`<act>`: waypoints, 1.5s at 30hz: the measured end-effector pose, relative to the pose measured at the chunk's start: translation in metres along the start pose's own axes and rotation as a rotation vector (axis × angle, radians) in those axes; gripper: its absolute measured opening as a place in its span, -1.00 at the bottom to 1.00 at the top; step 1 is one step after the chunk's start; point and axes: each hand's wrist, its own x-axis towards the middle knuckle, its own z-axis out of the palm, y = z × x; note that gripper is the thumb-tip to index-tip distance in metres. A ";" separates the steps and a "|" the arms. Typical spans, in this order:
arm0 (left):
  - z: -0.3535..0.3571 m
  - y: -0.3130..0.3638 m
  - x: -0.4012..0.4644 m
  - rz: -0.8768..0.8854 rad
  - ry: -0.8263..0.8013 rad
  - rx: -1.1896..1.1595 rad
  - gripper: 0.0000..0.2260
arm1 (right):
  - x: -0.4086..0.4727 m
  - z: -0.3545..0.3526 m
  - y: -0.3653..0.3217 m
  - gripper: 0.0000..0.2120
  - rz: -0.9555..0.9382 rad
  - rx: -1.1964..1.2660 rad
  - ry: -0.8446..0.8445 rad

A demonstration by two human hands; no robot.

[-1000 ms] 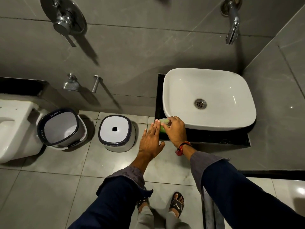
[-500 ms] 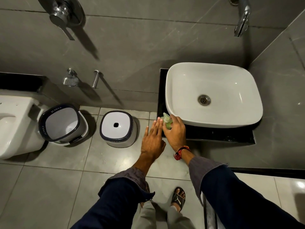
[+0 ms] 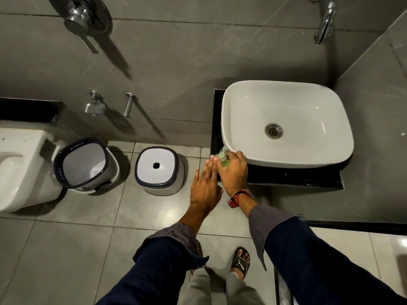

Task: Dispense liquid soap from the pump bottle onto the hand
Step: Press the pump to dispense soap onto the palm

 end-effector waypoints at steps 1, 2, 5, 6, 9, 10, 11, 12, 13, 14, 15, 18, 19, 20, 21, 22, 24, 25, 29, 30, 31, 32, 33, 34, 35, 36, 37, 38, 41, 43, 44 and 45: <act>0.000 -0.001 0.000 -0.004 -0.003 0.000 -0.18 | 0.002 0.000 -0.001 -0.63 0.021 -0.006 -0.003; -0.001 -0.001 0.000 -0.005 -0.006 0.001 -0.17 | 0.005 -0.001 -0.001 -0.63 0.043 -0.016 -0.009; -0.002 -0.001 -0.001 0.007 -0.012 0.020 -0.16 | 0.004 -0.005 0.000 -0.56 0.041 -0.053 -0.013; -0.002 0.000 -0.001 0.009 -0.009 0.021 -0.16 | 0.002 -0.005 0.002 -0.55 0.012 -0.054 -0.016; -0.003 0.001 -0.002 0.012 -0.001 0.031 -0.17 | -0.004 -0.005 0.010 -0.62 -0.079 -0.003 -0.058; -0.004 0.001 -0.002 0.012 -0.003 0.033 -0.16 | -0.004 -0.005 0.012 -0.65 -0.074 0.029 -0.061; -0.004 0.001 -0.001 0.012 -0.007 0.033 -0.16 | -0.003 -0.005 0.012 -0.67 -0.046 0.064 -0.051; -0.004 0.001 -0.001 0.011 -0.010 0.035 -0.15 | -0.002 -0.004 0.012 -0.69 -0.009 0.095 -0.033; -0.004 0.001 -0.001 0.009 -0.012 0.039 -0.15 | -0.001 -0.004 0.012 -0.69 0.020 0.118 -0.016; -0.004 0.001 -0.001 0.008 -0.014 0.042 -0.15 | -0.001 -0.004 0.012 -0.68 0.032 0.130 -0.004; -0.004 0.001 -0.001 0.006 -0.016 0.042 -0.15 | -0.002 -0.005 0.011 -0.65 0.026 0.138 -0.002; -0.003 0.001 -0.001 0.008 -0.018 0.035 -0.16 | -0.009 -0.002 0.012 -0.57 -0.027 0.130 -0.042; -0.003 0.001 -0.001 0.008 -0.017 0.034 -0.16 | -0.010 -0.001 0.012 -0.57 -0.029 0.128 -0.046; -0.002 0.000 -0.001 0.010 -0.016 0.037 -0.16 | -0.010 -0.001 0.012 -0.59 -0.015 0.134 -0.036; -0.002 0.000 0.000 0.011 -0.016 0.043 -0.16 | -0.009 0.000 0.012 -0.61 0.014 0.146 -0.011; -0.002 0.000 0.000 0.012 -0.017 0.048 -0.15 | -0.007 0.000 0.011 -0.63 0.048 0.162 0.019; -0.002 0.000 0.000 0.012 -0.019 0.054 -0.14 | -0.006 -0.001 0.010 -0.63 0.088 0.182 0.063; -0.002 0.000 0.000 0.012 -0.019 0.056 -0.14 | -0.008 -0.001 0.009 -0.61 0.083 0.186 0.066; -0.002 0.000 0.000 0.014 -0.026 0.061 -0.15 | -0.013 0.001 0.010 -0.62 0.005 0.191 0.011; -0.001 0.000 0.000 0.012 -0.028 0.061 -0.15 | -0.012 0.001 0.010 -0.65 0.015 0.194 0.012; -0.001 0.000 0.000 0.009 -0.029 0.059 -0.15 | -0.009 0.001 0.010 -0.67 0.038 0.197 0.023; -0.001 0.000 0.000 0.007 -0.028 0.060 -0.15 | -0.007 0.000 0.010 -0.68 0.064 0.200 0.037; -0.001 0.000 0.000 0.005 -0.026 0.062 -0.15 | -0.006 -0.001 0.010 -0.67 0.080 0.203 0.044; -0.001 0.001 0.000 0.005 -0.025 0.064 -0.15 | -0.006 -0.002 0.010 -0.65 0.079 0.203 0.042; -0.001 0.001 0.000 0.005 -0.023 0.059 -0.15 | -0.007 -0.003 0.010 -0.62 0.060 0.198 0.029; -0.002 0.002 0.000 0.005 -0.020 0.048 -0.16 | -0.009 -0.004 0.011 -0.59 0.029 0.187 0.008; -0.001 0.003 -0.001 0.006 -0.016 0.035 -0.16 | -0.011 -0.004 0.012 -0.58 -0.004 0.176 -0.016; -0.001 0.004 -0.001 0.005 -0.013 0.028 -0.17 | -0.011 -0.004 0.014 -0.60 -0.028 0.168 -0.034; -0.001 0.006 -0.001 -0.007 -0.006 0.028 -0.15 | -0.008 -0.003 0.016 -0.68 0.002 0.163 -0.022; -0.001 0.006 -0.001 -0.010 -0.011 0.036 -0.15 | -0.004 -0.003 0.015 -0.67 0.062 0.183 0.013; -0.001 0.006 -0.001 -0.011 -0.012 0.037 -0.15 | -0.004 -0.003 0.014 -0.66 0.076 0.192 0.019; -0.001 0.005 -0.001 -0.010 -0.010 0.037 -0.15 | -0.004 -0.004 0.015 -0.64 0.076 0.196 0.015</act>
